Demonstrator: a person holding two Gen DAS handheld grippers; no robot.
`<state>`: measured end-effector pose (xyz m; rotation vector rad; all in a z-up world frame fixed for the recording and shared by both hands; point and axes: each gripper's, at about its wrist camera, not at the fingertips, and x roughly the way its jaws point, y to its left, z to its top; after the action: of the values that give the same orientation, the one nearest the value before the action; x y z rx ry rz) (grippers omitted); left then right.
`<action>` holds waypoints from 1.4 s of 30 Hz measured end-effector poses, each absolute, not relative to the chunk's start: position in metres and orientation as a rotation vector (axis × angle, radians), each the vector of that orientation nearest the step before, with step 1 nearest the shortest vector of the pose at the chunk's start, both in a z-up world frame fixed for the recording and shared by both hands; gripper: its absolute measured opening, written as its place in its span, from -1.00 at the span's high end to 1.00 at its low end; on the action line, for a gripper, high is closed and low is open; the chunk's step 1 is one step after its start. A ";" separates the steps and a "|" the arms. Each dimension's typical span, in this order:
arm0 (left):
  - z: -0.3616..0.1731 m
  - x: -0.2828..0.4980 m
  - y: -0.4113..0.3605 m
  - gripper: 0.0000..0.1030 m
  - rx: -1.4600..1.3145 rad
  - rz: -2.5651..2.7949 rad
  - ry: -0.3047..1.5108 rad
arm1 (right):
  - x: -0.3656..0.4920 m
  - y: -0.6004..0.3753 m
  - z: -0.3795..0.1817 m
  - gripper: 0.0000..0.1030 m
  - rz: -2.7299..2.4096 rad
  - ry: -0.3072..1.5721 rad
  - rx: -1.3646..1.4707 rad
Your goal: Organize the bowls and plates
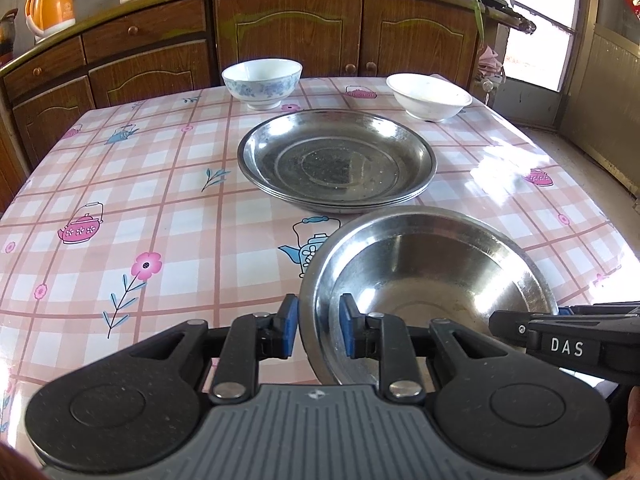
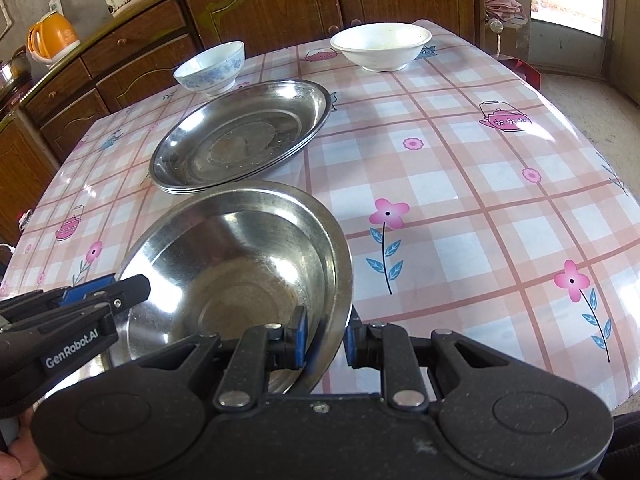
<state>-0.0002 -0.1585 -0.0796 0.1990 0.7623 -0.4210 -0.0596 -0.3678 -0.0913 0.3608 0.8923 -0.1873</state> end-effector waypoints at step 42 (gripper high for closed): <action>0.004 0.027 -0.170 -0.41 0.158 -0.417 0.629 | -0.054 -0.428 0.001 -0.07 -0.267 0.613 0.358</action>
<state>0.0268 -0.1703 0.0038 0.1576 0.6293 -0.4171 -0.0543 -0.4280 0.0011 0.3582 0.6133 -0.2667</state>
